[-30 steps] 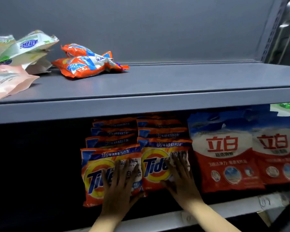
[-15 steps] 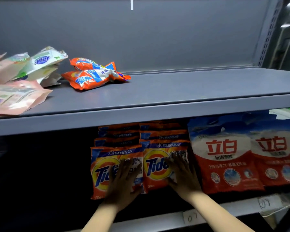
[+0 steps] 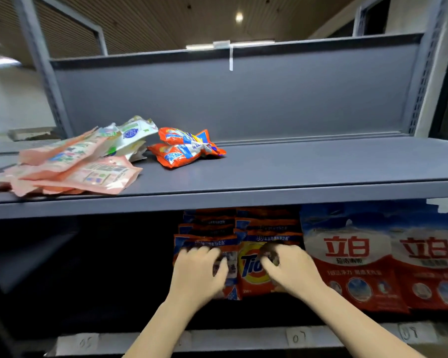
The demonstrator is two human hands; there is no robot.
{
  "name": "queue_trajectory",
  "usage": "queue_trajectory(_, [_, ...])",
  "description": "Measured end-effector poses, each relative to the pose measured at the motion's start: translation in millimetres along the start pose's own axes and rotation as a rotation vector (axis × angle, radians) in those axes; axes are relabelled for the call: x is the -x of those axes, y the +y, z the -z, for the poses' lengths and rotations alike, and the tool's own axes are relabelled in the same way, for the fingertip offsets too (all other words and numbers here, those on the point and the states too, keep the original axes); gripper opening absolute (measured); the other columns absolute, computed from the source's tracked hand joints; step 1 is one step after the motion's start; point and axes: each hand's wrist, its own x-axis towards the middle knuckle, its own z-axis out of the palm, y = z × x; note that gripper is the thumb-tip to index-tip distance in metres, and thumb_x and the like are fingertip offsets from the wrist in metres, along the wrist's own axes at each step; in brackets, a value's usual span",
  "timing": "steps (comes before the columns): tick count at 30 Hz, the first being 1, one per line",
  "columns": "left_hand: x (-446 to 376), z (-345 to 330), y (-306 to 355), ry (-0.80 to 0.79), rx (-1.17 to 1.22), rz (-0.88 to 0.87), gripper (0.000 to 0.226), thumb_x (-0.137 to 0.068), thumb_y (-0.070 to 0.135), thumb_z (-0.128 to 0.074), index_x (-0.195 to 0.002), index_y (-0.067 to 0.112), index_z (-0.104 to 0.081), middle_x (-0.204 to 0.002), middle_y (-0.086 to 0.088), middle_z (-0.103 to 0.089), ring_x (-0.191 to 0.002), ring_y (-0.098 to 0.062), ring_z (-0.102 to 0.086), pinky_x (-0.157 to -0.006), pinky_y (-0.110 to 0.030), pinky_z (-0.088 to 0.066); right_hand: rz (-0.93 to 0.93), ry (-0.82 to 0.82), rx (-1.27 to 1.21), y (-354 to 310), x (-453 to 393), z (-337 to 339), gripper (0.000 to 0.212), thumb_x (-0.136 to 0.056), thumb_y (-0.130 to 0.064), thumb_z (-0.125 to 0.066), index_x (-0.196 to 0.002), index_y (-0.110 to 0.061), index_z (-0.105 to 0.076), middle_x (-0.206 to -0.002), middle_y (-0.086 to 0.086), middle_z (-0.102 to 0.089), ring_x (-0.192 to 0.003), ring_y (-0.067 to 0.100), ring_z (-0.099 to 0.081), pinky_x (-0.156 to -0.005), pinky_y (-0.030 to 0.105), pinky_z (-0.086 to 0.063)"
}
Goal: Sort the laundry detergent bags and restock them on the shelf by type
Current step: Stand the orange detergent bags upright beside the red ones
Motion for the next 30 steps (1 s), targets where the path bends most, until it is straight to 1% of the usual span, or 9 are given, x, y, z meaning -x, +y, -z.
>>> queue_trajectory(3, [0,36,-2,0.294,0.06,-0.156,0.023,-0.08,0.03,-0.05,-0.065,0.017,-0.06,-0.065,0.006,-0.057,-0.062,-0.017,-0.053,-0.061,-0.031,-0.04,0.144,0.161,-0.09,-28,6,28,0.025,-0.09,-0.047,-0.051,-0.08,-0.028,-0.063,-0.071,-0.011,-0.064,-0.068,0.006,-0.058,-0.06,0.025,-0.045])
queue_trajectory(7, [-23,90,-4,0.582,0.031,-0.189,0.022,-0.081,0.023,-0.052,-0.063,0.012,-0.058,-0.063,-0.001,-0.056,-0.06,-0.023,-0.05,-0.057,-0.036,-0.038,0.266,0.288,-0.217,-62,-1,63,0.034,-0.089,-0.049,-0.05,-0.069,-0.026,-0.065,-0.059,-0.014,-0.061,-0.057,0.004,-0.056,-0.053,0.022,-0.041])
queue_trajectory(11, [-67,130,-23,0.659,0.057,-0.043,0.026,-0.08,0.028,-0.045,-0.067,0.011,-0.058,-0.066,-0.006,-0.057,-0.064,-0.029,-0.053,-0.059,-0.038,-0.043,0.318,0.422,-0.299,-96,-30,94,0.038,-0.087,-0.042,-0.051,-0.052,-0.03,-0.045,-0.047,-0.014,-0.046,-0.049,0.006,-0.047,-0.051,0.025,-0.034])
queue_trajectory(16, [-131,146,-62,0.485,0.103,0.24,0.026,-0.083,0.028,-0.046,-0.094,0.013,-0.065,-0.095,-0.007,-0.066,-0.093,-0.03,-0.056,-0.079,-0.041,-0.046,0.104,0.32,-0.189,-123,-96,110,0.027,-0.088,-0.039,-0.053,-0.067,-0.022,-0.058,-0.076,-0.003,-0.067,-0.08,0.023,-0.06,-0.068,0.031,-0.048])
queue_trajectory(19, [-167,143,-86,0.319,-0.01,0.236,0.028,-0.088,0.023,-0.049,-0.111,0.014,-0.062,-0.111,-0.007,-0.063,-0.108,-0.03,-0.053,-0.085,-0.039,-0.045,-0.009,0.185,-0.225,-133,-140,106,0.025,-0.087,-0.041,-0.056,-0.071,-0.022,-0.06,-0.082,0.002,-0.066,-0.086,0.024,-0.059,-0.069,0.031,-0.047])
queue_trajectory(22, [-201,136,-105,0.165,-0.081,0.214,0.033,-0.089,0.021,-0.048,-0.12,0.017,-0.057,-0.119,-0.006,-0.058,-0.115,-0.027,-0.048,-0.087,-0.038,-0.043,-0.109,0.119,-0.219,-136,-186,102,0.032,-0.085,-0.041,-0.059,-0.078,-0.009,-0.064,-0.081,0.008,-0.063,-0.078,0.026,-0.057,-0.063,0.03,-0.046])
queue_trajectory(25, [-230,127,-119,0.024,-0.136,0.155,0.041,-0.09,0.022,-0.048,-0.131,0.023,-0.048,-0.134,0.0,-0.049,-0.125,-0.025,-0.04,-0.094,-0.037,-0.039,-0.245,0.061,-0.2,-139,-219,99,0.039,-0.088,-0.037,-0.054,-0.064,-0.008,-0.045,-0.069,0.006,-0.046,-0.068,0.024,-0.043,-0.049,0.025,-0.031])
queue_trajectory(28, [-248,120,-124,-0.1,-0.159,0.124,0.049,-0.09,0.02,-0.045,-0.139,0.024,-0.039,-0.144,0.004,-0.04,-0.13,-0.023,-0.034,-0.097,-0.039,-0.036,-0.33,-0.049,-0.165,-142,-245,91,0.043,-0.096,-0.038,-0.044,-0.063,-0.011,-0.037,-0.083,0.01,-0.047,-0.083,0.025,-0.042,-0.063,0.024,-0.035])
queue_trajectory(30, [-256,113,-128,-0.152,-0.195,0.123,0.044,-0.09,0.022,-0.044,-0.134,0.02,-0.043,-0.14,-0.001,-0.044,-0.127,-0.024,-0.038,-0.095,-0.038,-0.038,-0.351,-0.129,-0.177,-141,-257,84,0.038,-0.097,-0.039,-0.043,-0.075,-0.009,-0.05,-0.1,0.013,-0.048,-0.09,0.024,-0.042,-0.073,0.023,-0.033])
